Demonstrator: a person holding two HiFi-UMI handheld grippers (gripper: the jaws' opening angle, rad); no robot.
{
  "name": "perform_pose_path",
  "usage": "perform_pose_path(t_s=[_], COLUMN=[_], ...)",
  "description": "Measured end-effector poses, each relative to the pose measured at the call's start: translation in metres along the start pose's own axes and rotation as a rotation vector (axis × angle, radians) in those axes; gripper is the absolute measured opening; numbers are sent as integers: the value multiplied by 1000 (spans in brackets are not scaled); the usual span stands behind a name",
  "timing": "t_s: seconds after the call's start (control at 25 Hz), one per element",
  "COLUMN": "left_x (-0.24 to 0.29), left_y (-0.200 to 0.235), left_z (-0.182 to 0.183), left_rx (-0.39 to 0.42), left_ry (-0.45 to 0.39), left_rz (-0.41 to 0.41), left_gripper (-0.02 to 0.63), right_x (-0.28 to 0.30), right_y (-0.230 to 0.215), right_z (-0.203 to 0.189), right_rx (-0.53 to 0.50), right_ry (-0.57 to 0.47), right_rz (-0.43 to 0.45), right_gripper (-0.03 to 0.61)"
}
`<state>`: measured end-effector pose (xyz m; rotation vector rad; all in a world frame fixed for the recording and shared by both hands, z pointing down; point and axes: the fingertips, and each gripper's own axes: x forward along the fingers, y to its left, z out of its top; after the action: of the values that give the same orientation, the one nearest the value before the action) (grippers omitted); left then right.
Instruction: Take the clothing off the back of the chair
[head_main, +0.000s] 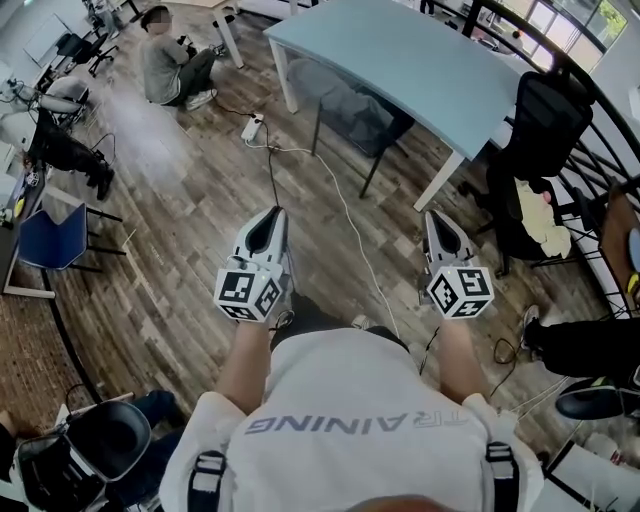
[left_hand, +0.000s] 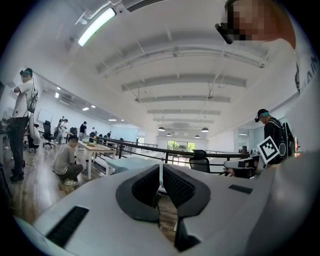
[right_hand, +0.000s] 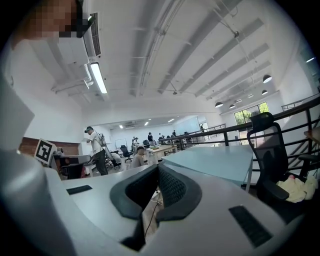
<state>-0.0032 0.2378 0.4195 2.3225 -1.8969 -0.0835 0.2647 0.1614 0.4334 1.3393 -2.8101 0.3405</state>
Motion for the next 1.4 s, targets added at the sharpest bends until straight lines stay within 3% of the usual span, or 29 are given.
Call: perform_pose_path(t_s=[0.48,1.12,1.4], left_x=[76,206,258], left_y=[30,208,254], left_z=[-9,21,19], left_rx=[-16,-28,-52], left_ry=[26,47,74], left_rz=[-16,-69,-103], left_gripper=[49,49,49], right_x=[65,280,346], right_y=[-39,-13,-22], right_z=[-2,21,22], right_rx=[10,0,11], right_ry=[24,40,58], right_rz=[-29,-65,-92], right_gripper=[18,18,18])
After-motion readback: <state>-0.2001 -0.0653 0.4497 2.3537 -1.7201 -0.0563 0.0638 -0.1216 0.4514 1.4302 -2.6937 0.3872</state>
